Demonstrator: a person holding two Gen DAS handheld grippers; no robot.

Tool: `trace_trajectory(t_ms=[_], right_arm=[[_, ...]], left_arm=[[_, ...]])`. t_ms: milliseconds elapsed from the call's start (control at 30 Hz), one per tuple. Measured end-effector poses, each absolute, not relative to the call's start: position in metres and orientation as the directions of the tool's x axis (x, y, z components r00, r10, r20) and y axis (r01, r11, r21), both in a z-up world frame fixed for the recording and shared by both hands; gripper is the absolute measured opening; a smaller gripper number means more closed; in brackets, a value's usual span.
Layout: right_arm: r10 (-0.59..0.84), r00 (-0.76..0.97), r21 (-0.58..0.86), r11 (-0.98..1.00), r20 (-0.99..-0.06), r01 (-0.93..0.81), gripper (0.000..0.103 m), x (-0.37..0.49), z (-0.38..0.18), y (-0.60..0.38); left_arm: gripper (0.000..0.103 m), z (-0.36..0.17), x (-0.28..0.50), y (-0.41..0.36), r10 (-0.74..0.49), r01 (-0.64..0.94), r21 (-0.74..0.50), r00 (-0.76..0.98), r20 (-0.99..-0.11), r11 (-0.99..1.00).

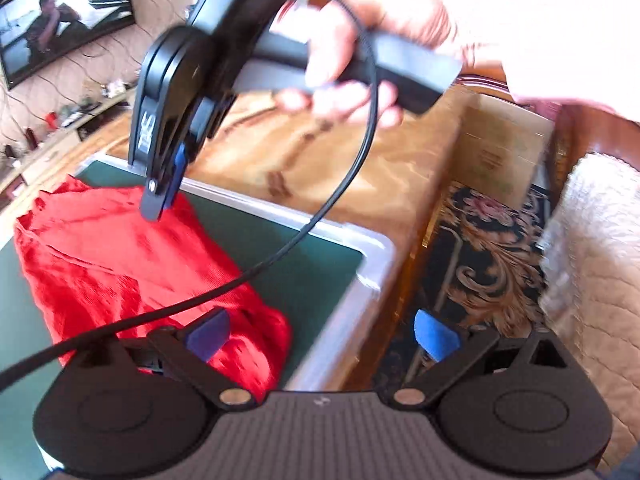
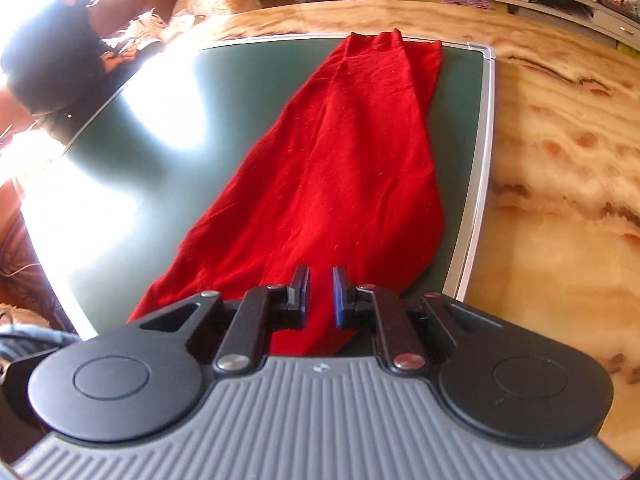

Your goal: Fold clothes

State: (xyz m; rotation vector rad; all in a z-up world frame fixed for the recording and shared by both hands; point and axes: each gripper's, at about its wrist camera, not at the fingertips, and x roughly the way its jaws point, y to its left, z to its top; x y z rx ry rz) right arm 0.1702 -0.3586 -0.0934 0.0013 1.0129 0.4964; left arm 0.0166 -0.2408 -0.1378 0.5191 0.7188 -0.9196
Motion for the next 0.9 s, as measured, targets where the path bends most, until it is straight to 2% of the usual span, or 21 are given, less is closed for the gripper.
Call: trace_trajectory(t_ms=[167,300,333,400,533,600,700,900], right_arm=[[0.295,0.385,0.083,0.873,-0.874,-0.481,0.015,0.174,-0.123,-0.322],[0.356,0.410,0.156,0.881,-0.840,-0.446,0.016,0.175,-0.107,-0.337],[0.355,0.429,0.167,0.893,-0.831,-0.417,0.020,0.179,-0.103,-0.344],[0.369,0.443,0.206,0.905,-0.817,-0.373,0.030,0.187,-0.099,-0.353],[0.433,0.425,0.320,0.894,-0.795,-0.312,0.033,0.201,-0.096,-0.361],[0.389,0.443,0.229,0.900,-0.808,-0.372,0.037,0.196,-0.093,-0.335],[0.286,0.452,0.065,0.894,-0.845,-0.444,0.037,0.190,-0.096,-0.289],[0.136,0.445,-0.114,0.863,-0.885,-0.492,0.037,0.199,-0.115,-0.240]], left_arm=[[0.101,-0.148,0.037,-0.247,-0.454,0.819,0.107,0.416,-0.788,0.564],[0.099,-0.153,0.039,-0.245,-0.395,0.817,0.150,0.420,-0.817,0.557],[0.099,-0.153,0.038,-0.244,-0.396,0.819,0.150,0.418,-0.818,0.554],[0.099,-0.151,0.036,-0.240,-0.410,0.822,0.118,0.396,-0.822,0.557],[0.099,-0.143,0.039,-0.230,-0.444,0.810,0.025,0.347,-0.826,0.586],[0.099,-0.142,0.040,-0.227,-0.448,0.801,0.011,0.346,-0.824,0.599],[0.100,-0.141,0.043,-0.228,-0.446,0.787,0.015,0.365,-0.817,0.617],[0.100,-0.147,0.039,-0.236,-0.430,0.804,0.041,0.360,-0.828,0.593]])
